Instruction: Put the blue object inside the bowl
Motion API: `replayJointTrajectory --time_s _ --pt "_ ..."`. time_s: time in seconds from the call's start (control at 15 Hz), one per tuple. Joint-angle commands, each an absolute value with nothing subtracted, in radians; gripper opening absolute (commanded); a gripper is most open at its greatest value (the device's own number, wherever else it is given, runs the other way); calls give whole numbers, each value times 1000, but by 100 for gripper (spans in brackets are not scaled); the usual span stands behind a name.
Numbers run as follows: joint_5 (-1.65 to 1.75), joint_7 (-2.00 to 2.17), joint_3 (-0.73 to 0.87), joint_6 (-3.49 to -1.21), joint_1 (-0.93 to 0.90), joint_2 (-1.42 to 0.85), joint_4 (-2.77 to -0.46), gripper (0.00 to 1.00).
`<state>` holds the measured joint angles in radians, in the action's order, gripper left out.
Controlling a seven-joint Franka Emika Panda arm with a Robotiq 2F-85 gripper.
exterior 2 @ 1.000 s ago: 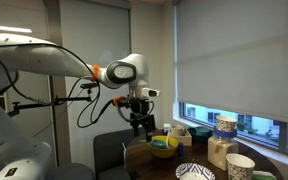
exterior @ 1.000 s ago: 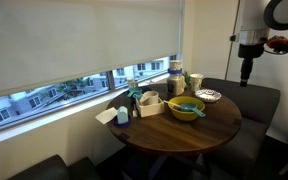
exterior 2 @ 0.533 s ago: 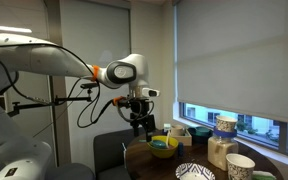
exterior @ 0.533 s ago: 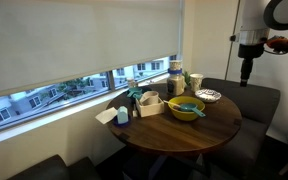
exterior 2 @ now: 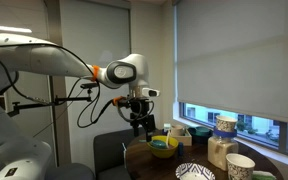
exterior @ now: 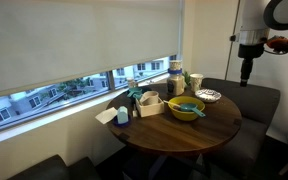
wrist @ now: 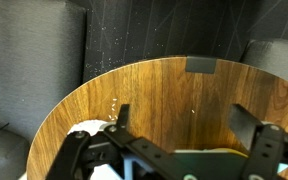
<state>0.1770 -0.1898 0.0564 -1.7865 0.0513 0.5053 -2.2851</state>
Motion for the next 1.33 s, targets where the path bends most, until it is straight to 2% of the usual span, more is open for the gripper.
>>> replayJointTrajectory --time_s 0.0,0.2,0.4,0.8,1.0,1.27 --pt "180 -187 63 -1784 43 505 -2283 100" --pt "180 -187 63 -1784 43 505 -2283 100" --pt "226 -152 67 -1896 66 493 -2306 100" --pt "212 -46 78 -2121 94 306 -2259 100" --pt "169 -23 66 -2165 70 216 -2207 100" --pt "163 -46 66 -2194 62 215 -2223 100"
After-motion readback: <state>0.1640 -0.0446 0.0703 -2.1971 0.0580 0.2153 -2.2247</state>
